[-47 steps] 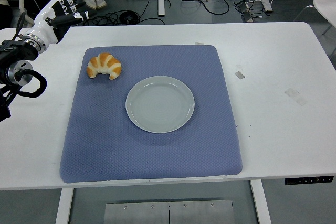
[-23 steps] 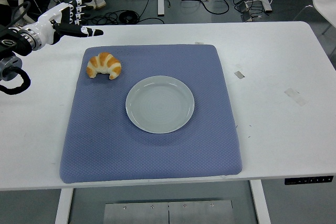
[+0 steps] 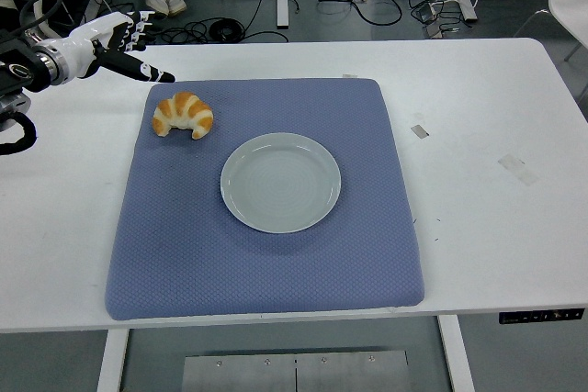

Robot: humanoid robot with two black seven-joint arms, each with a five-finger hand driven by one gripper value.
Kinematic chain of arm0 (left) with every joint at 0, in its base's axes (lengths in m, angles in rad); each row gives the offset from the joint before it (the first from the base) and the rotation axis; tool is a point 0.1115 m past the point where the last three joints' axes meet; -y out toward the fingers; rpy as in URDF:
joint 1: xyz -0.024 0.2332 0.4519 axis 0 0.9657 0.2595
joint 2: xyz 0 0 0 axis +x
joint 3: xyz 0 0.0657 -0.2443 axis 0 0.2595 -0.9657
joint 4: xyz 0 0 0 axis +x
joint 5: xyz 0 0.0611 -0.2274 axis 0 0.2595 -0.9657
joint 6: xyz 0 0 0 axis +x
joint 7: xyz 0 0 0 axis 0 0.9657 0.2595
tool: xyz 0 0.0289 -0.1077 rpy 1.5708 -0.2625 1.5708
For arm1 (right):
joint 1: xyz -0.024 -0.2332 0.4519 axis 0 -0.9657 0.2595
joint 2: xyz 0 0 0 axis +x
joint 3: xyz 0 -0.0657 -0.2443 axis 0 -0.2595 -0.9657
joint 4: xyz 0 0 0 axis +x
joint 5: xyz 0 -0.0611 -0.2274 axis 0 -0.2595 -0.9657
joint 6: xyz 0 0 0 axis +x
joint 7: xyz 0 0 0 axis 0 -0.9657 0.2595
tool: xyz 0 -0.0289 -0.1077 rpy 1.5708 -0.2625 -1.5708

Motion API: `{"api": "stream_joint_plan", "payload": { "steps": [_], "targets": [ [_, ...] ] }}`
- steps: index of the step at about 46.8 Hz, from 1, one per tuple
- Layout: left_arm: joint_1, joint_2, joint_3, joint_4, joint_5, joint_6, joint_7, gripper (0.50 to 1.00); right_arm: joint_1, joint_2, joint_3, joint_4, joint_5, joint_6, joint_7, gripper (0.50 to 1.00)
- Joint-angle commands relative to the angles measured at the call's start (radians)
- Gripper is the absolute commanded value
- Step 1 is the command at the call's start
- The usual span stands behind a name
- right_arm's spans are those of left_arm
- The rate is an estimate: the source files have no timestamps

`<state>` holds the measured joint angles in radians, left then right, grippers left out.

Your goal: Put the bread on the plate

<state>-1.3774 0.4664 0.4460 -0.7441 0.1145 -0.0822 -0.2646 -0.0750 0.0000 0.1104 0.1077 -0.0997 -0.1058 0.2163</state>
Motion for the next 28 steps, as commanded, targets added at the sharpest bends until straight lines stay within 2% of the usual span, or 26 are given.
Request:
{"api": "stream_joint_plan", "payload": {
  "steps": [1, 7, 28],
  "targets": [
    [0.000, -0.021, 0.033, 0.005, 0.005, 0.004, 0.002, 0.981, 0.000, 0.000, 0.000, 0.000, 0.000, 0.000, 0.000, 1.000],
    [-0.012, -0.048, 0.114, 0.006, 0.005, 0.027, 0.004, 0.981, 0.000, 0.000, 0.000, 0.000, 0.000, 0.000, 0.000, 1.000],
    [0.001, -0.081, 0.125, 0.058, 0.100, 0.032, 0.004, 0.981, 0.000, 0.000, 0.000, 0.001, 0.000, 0.000, 0.000, 1.000]
  ]
}}
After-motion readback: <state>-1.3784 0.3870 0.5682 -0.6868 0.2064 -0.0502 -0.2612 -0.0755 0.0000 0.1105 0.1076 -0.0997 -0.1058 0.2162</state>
